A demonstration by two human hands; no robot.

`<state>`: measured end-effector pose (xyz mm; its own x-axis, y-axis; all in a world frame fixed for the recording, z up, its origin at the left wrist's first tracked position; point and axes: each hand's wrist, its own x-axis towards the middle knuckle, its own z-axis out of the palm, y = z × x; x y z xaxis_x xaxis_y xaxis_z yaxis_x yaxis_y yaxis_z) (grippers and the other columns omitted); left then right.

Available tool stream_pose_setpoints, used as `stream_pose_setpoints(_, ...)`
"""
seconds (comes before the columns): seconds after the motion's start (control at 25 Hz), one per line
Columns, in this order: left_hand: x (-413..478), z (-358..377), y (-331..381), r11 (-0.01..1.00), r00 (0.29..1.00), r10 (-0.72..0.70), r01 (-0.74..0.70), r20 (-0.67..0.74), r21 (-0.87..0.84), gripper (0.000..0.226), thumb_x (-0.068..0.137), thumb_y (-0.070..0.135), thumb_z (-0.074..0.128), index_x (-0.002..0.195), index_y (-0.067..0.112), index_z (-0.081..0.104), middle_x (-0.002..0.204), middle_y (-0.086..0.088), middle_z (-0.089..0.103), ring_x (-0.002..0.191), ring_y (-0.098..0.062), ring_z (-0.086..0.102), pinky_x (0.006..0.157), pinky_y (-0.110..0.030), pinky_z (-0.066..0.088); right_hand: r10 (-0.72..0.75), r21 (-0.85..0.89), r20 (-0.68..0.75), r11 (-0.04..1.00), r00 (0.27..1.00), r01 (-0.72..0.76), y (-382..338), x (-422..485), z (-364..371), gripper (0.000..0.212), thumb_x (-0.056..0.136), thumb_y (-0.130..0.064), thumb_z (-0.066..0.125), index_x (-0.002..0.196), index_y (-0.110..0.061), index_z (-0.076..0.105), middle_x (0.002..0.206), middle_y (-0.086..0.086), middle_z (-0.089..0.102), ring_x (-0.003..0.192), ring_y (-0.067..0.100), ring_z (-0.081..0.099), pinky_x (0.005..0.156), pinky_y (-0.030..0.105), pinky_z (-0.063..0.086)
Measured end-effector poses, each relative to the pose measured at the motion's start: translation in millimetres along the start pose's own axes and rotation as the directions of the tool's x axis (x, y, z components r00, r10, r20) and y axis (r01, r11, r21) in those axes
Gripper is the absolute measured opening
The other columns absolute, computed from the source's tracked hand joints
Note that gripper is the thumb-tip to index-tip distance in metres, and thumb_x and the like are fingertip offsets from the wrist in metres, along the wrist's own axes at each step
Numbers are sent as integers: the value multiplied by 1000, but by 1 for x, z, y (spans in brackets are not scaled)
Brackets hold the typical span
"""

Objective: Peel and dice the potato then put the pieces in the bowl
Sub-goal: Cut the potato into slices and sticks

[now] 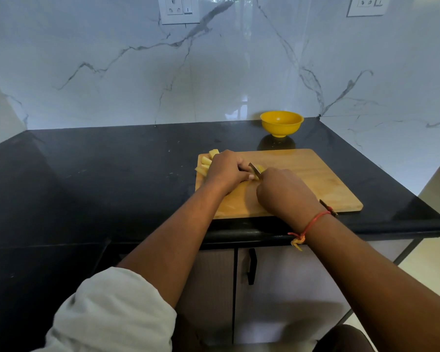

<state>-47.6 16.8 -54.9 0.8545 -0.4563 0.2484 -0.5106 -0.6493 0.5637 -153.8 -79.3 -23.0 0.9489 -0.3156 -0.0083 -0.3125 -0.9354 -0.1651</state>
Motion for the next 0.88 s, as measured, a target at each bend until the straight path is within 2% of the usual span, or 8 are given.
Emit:
stream_pose_setpoints(0.08,1,0,0,1000,1000,-7,7,-4,-11,19,85,25,77,103,19,78,101,1,76,95,-12,66,92,-35,53,13,1,44,1000,999,-13,3,-8,0,26,100,-12,50,122,-8,62,113,12,63,104,25,61,89,34,53)
stream_pose_setpoints(0.12,0,0,0,1000,1000,-12,11,-9,-16,20,85,25,77,103,19,78,102,1,76,96,-12,66,93,-34,53,10,6,58,1000,998,-10,7,-12,0,26,99,-12,51,122,-8,62,114,12,63,104,25,62,89,35,54)
stream_pose_setpoints(0.24,-1,0,2,1000,1000,-20,20,-8,-16,21,85,25,77,105,18,78,104,0,76,99,-13,66,93,-32,52,-29,32,53,999,998,28,20,-30,6,24,101,-18,48,121,-15,61,102,7,63,91,22,62,77,33,52)
stream_pose_setpoints(0.48,-1,-3,4,1000,1000,-23,24,18,-10,22,83,26,79,104,19,78,105,1,75,100,-13,65,92,-32,52,-85,-75,-3,994,996,84,42,-57,11,33,102,-20,44,132,-31,47,83,-1,52,79,19,58,73,38,58)
stream_pose_setpoints(0.64,2,-9,7,999,996,3,-7,91,48,25,83,26,79,107,17,75,109,0,72,96,-10,62,81,-23,47,-81,-123,-43,990,996,75,51,-61,5,51,102,-16,47,147,-38,34,92,1,54,83,21,59,70,38,57)
stream_pose_setpoints(0.8,7,-11,7,995,983,39,-55,177,89,35,86,22,76,120,19,68,121,-2,68,111,-16,64,92,-27,51,-52,-89,-67,995,996,46,56,-55,4,49,103,-18,45,146,-39,37,101,3,60,87,22,61,74,40,59)
stream_pose_setpoints(0.88,9,-12,7,992,976,46,-69,214,103,35,88,21,73,123,20,67,125,-1,67,115,-16,62,92,-25,47,-40,-50,-72,998,997,36,57,-53,6,47,103,-20,43,145,-40,40,99,3,61,85,22,61,73,40,60)
